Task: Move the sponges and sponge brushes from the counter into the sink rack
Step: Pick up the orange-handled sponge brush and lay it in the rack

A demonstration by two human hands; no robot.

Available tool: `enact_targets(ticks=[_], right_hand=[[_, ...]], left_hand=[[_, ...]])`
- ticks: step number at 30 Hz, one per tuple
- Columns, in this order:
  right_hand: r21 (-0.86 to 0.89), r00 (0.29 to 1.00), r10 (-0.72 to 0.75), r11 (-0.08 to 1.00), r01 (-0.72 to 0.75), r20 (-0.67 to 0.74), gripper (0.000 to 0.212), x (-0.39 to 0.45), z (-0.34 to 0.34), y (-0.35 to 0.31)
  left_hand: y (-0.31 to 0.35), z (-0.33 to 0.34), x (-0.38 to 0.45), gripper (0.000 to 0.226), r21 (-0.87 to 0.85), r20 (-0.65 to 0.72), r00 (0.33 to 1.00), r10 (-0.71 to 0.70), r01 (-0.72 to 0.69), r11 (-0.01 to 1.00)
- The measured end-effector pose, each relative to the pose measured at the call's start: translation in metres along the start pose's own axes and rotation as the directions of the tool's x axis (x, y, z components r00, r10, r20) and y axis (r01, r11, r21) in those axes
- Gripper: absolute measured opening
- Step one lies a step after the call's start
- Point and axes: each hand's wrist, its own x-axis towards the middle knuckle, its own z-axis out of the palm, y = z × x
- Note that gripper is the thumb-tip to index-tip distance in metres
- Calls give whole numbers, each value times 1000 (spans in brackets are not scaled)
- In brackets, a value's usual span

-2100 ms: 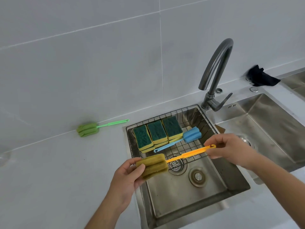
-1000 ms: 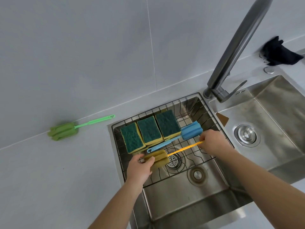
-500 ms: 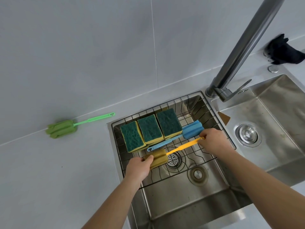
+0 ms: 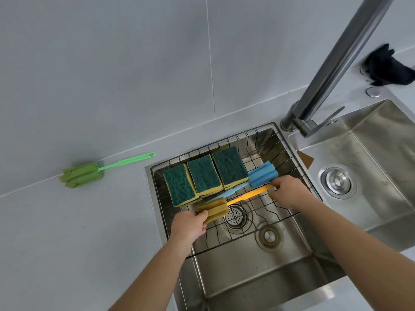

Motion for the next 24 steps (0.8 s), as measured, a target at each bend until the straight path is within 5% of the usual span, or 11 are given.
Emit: enact_targets(ticks=[10,24], right_hand=[[60,1000,19,998,-20,15,18,-8,-2,-4],[-30,998,-14,999,12,-68,14,-48,-22,-28]], left_hand=[[-3,-2,-3,18,111,29,999,34,-37,993],[4,-26,-43,24,363,112,946,304,-324,874]])
